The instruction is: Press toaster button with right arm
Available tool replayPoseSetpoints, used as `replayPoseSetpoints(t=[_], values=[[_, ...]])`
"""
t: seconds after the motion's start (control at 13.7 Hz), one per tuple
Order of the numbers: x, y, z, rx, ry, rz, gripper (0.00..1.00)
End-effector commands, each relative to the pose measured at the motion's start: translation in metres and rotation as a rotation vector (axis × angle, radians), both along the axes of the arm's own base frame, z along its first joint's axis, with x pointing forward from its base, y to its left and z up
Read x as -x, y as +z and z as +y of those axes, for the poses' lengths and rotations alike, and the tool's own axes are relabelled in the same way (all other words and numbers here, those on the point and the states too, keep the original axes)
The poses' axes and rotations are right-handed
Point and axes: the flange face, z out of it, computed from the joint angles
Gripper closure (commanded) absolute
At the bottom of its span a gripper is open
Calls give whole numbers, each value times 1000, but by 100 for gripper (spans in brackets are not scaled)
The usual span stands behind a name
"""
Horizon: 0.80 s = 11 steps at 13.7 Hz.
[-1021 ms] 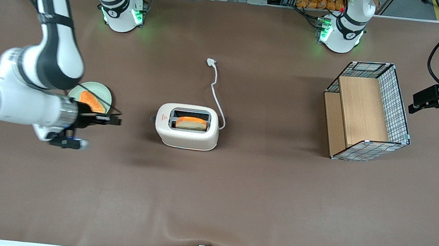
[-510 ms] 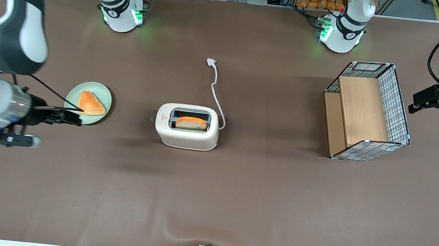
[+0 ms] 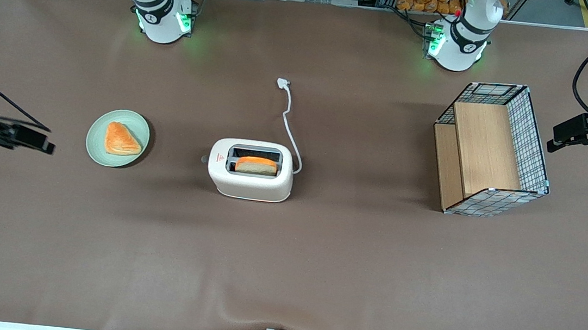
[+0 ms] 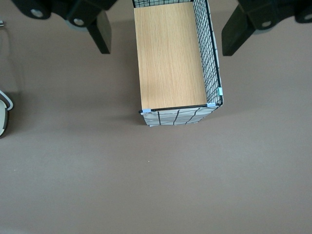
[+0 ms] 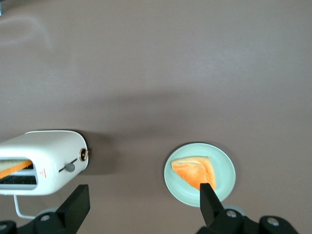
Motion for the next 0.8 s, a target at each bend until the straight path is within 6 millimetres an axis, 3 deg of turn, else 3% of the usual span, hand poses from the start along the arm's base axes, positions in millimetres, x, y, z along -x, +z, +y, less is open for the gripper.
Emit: replayPoseSetpoints(t=[0.0, 0.22, 0.73], values=[[55, 41, 1, 36, -1, -27, 0], [94, 47, -2, 62, -1, -15, 0], [114, 48, -6, 90, -3, -2, 0]])
